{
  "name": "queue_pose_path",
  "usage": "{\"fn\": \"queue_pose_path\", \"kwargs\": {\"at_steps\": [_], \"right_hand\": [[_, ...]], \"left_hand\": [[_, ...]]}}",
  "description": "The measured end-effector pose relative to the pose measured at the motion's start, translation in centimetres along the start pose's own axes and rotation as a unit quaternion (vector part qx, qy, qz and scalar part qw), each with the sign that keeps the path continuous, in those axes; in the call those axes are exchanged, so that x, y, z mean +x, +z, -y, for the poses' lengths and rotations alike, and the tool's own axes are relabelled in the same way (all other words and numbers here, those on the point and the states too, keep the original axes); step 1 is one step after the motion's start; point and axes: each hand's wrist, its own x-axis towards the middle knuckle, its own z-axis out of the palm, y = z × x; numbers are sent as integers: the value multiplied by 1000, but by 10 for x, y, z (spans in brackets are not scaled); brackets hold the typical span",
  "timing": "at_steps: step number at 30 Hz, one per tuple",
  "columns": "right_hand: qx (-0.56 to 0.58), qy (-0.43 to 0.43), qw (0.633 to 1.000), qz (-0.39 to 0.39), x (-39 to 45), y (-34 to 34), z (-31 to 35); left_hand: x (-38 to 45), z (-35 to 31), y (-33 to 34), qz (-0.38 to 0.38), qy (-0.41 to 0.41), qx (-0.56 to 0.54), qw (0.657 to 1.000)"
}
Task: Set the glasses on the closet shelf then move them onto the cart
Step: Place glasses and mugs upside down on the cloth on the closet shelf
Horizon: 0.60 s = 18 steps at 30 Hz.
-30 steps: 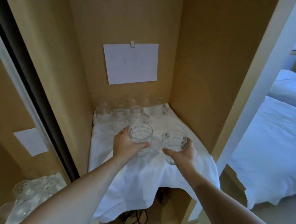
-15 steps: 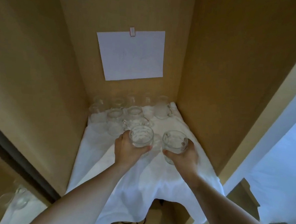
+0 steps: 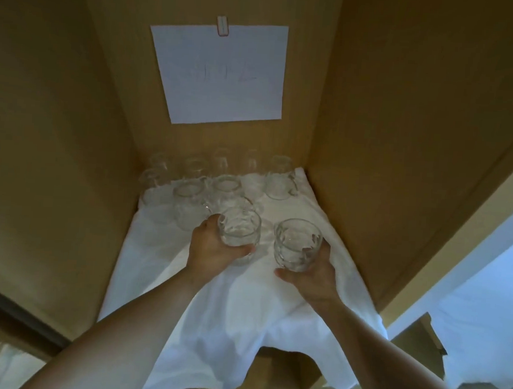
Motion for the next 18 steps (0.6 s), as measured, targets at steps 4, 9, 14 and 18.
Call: {"fn": "queue_pose_path", "kwargs": {"at_steps": [4, 9, 14, 18], "right_hand": [[1, 0, 1000, -6, 16, -1, 18], [-66, -32, 996, -58, 43, -5, 49], [-168, -123, 975, -75, 67, 4, 76], [-312, -162, 935, -42, 80, 18, 67]], "left_hand": [[7, 0, 0, 2, 7, 9, 1000], [9, 4, 1, 2, 1, 22, 1000], [11, 5, 0, 9, -11, 15, 1000], [16, 6, -2, 26, -27, 2, 999]]}}
